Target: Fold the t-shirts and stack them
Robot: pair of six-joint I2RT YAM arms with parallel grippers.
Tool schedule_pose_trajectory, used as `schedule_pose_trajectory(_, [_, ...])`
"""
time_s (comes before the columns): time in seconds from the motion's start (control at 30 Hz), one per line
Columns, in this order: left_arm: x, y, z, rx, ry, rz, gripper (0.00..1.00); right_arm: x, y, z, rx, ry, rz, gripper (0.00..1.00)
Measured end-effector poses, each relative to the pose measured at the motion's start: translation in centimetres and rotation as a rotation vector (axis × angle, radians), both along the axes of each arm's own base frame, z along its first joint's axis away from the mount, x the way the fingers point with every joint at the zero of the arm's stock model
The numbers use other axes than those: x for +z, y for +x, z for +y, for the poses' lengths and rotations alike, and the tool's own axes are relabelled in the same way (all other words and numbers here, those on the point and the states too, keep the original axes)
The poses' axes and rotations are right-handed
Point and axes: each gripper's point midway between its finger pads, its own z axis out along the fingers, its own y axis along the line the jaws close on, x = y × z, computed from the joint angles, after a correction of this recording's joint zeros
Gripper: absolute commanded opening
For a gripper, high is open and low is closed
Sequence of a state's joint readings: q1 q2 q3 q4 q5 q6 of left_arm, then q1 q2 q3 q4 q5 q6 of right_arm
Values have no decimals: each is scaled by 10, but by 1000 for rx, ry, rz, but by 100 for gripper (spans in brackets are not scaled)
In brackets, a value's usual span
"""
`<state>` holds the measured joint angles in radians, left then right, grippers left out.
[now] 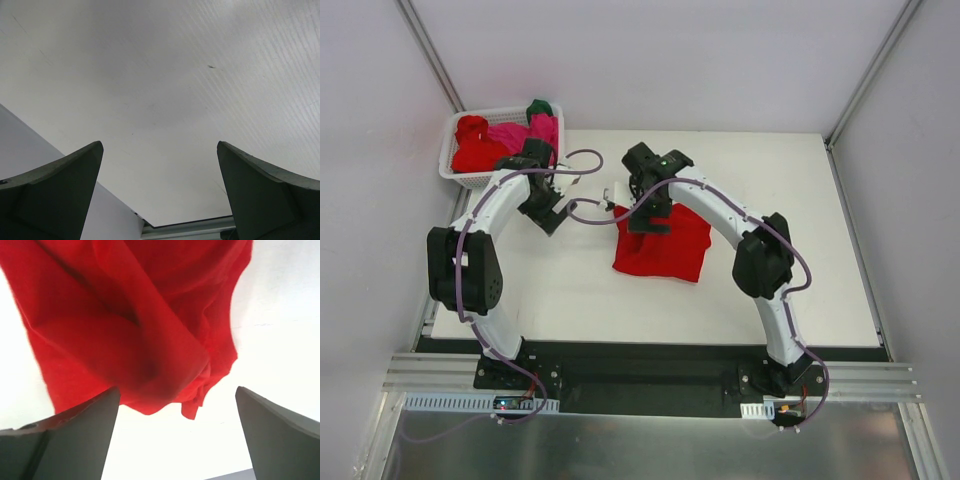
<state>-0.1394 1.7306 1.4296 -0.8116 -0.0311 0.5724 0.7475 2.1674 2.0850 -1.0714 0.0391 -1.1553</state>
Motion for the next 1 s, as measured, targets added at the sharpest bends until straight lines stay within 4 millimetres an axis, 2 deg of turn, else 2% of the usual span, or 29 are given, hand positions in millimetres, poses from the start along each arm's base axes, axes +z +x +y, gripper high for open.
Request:
schedule_pose_trajectory(0.13, [0, 0, -2, -6, 0, 0, 99, -2, 10, -4, -47, -7, -61, 100])
schedule_pose_trajectory(0.27, [0, 0, -2, -6, -1, 0, 99, 7, 8, -11, -83, 3, -82, 100])
schedule_pose_trajectory(0.47, [-2, -1, -7, -16, -3, 7, 99, 40, -12, -4, -117, 125, -37, 100])
schedule_pose_trajectory(0.6, [-5, -1, -13, -27, -4, 15, 99, 47, -27, 11, -112, 221, 37, 100])
schedule_pose_trajectory(0.77, [-5, -2, -18, -41, -4, 16, 99, 34, -37, 35, -98, 300, 152, 100])
schedule_pose_trajectory(0.87, [-5, -2, -19, -43, -1, 15, 99, 16, -33, 51, -101, 324, 211, 100])
schedule_pose_trajectory(1.0, [0, -6, -12, -31, 12, -1, 99, -15, -30, 60, -115, 328, 280, 100])
